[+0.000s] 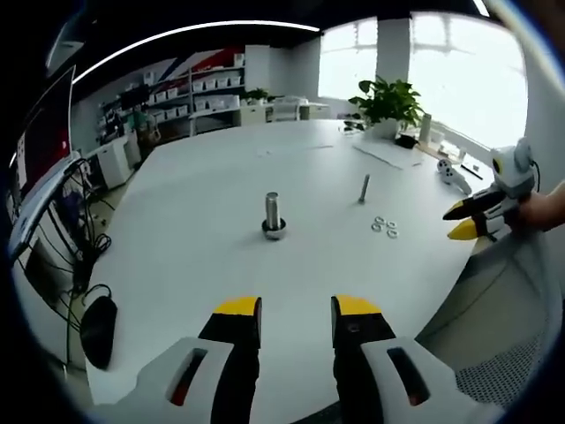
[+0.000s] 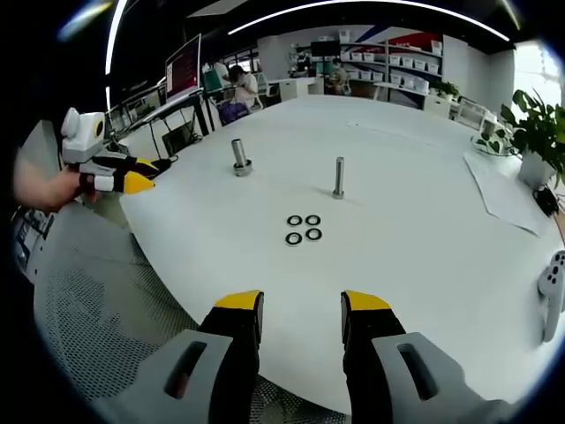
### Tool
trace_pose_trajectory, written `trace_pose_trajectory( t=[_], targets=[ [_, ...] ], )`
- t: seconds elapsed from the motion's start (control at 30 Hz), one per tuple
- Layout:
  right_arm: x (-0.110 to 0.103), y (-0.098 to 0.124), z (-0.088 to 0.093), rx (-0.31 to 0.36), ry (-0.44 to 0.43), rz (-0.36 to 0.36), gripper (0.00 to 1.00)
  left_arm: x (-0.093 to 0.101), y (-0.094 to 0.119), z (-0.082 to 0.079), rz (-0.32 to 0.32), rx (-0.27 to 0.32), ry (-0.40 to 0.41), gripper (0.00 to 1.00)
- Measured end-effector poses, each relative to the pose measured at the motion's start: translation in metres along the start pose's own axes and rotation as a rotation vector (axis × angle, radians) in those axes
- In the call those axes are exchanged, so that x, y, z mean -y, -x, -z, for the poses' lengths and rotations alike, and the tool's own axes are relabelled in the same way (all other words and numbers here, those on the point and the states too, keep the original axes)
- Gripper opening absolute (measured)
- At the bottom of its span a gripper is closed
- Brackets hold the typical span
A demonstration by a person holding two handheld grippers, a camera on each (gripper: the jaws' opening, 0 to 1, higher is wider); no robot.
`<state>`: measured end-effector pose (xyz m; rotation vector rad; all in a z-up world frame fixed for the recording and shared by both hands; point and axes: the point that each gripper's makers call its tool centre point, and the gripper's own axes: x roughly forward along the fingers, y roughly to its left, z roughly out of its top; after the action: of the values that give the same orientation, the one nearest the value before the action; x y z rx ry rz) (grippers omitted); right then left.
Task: Place the washer onto the threaded stud by aligning its center hole with the stud, sliding it down to the base, and recovering from edge contact or off-axis alignment until the washer reaches the visible bottom stop.
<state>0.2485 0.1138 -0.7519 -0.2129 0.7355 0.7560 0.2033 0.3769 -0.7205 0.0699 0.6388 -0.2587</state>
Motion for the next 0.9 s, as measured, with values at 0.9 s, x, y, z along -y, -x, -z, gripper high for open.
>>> trace_pose_trajectory(
  t=[0.9],
  targets=[
    [-0.0048,-0.0033,0.0046,-0.026,0.014,-0.018,0.38,-0.0040,-0.0022,0.0065,0.008,-0.017,0.062,0.27]
  ],
)
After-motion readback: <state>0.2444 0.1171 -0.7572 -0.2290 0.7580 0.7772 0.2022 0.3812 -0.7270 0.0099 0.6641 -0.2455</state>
